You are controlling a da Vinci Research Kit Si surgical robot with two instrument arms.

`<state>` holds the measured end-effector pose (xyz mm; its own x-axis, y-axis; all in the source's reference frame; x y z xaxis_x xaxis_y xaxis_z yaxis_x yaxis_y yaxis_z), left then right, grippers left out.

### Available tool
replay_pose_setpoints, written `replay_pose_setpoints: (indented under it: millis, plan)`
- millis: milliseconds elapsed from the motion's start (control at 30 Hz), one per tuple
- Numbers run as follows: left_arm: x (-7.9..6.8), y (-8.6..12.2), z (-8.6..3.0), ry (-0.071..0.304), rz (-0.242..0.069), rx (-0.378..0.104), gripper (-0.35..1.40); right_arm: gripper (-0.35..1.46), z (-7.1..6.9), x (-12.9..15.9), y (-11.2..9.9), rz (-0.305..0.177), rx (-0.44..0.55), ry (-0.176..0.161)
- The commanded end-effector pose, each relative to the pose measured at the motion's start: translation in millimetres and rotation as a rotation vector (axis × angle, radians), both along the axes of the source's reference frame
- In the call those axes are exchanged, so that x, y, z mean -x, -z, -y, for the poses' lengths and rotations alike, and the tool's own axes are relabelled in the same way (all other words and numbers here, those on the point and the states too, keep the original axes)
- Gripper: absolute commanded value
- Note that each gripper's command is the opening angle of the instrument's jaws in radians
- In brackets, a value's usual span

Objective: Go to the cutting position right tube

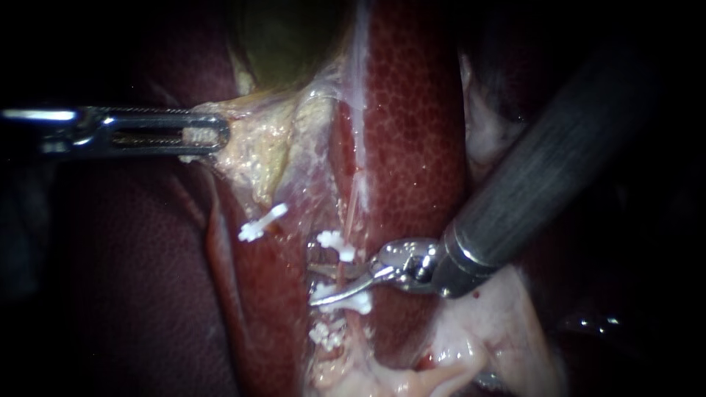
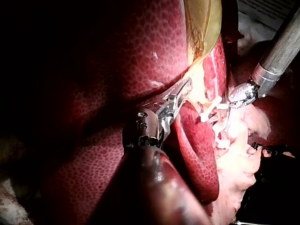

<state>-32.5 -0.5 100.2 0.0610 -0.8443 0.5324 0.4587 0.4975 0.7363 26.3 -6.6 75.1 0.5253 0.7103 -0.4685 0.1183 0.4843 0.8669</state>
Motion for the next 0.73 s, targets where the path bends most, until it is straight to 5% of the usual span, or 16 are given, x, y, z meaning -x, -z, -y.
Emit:
replay_pose_setpoints:
  millis: [33, 733]
  plan:
    - [0.0, 0.0, 0.0, 0.000, 0.000, 0.000, -0.35, 1.23, 0.0, 0.1, -0.1, 0.001, 0.001, 0.000]
    - [0.0, 0.0, 0.0, 0.000, 0.000, 0.000, -0.35, 1.23, 0.0, 0.6, 0.0, 0.002, -0.004, 0.003]
